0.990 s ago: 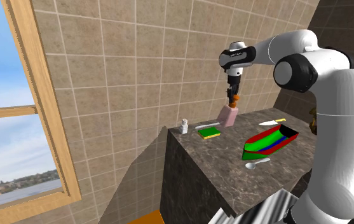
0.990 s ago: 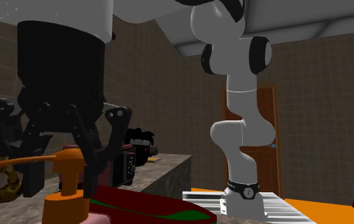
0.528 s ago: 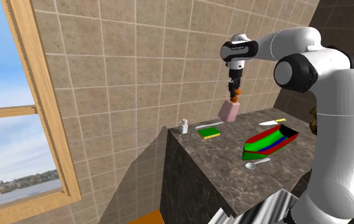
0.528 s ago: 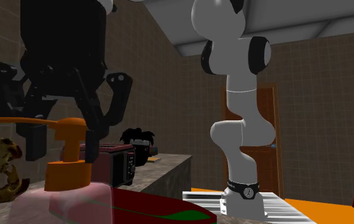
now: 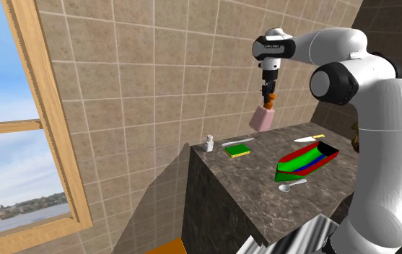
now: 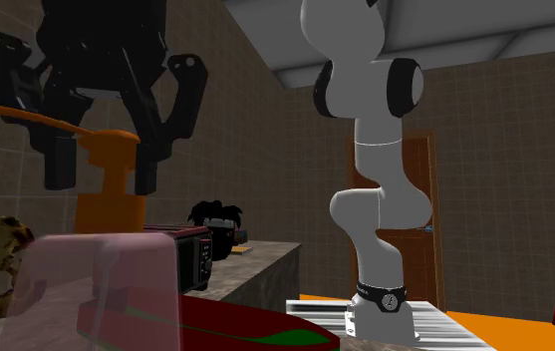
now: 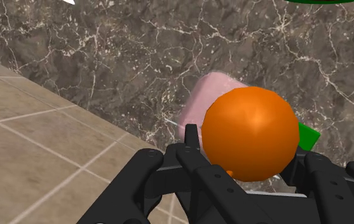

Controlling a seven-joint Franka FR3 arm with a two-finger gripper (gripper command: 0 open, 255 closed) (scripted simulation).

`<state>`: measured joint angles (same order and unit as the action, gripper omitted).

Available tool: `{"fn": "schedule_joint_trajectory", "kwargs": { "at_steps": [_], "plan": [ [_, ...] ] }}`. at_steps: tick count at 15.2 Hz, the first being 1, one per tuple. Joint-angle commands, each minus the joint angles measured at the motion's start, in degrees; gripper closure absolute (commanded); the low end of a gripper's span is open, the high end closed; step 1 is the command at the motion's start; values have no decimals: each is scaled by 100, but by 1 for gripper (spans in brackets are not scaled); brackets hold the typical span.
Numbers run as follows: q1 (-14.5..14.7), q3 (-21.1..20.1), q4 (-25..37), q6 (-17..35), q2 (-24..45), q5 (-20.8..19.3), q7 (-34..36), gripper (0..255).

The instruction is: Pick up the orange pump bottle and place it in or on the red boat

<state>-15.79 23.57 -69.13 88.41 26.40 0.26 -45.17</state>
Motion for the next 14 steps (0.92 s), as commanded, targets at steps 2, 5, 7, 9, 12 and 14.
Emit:
{"fn": "schedule_joint_trajectory", "kwargs": {
  "at_steps": [2, 5, 7, 9, 12, 14],
  "plan": [
    [-37, 3, 304, -253, 51, 17, -30, 255],
    [-95, 5, 688, -540, 146, 48, -69, 255],
    [-144, 4, 977, -745, 228, 75, -97, 255],
    [-89, 42, 628, -661, -50, -13, -133, 255],
    [49, 145, -366, -398, -831, -288, -208, 255],
    [100, 197, -894, -292, -1295, -471, -252, 255]
  ]
}}
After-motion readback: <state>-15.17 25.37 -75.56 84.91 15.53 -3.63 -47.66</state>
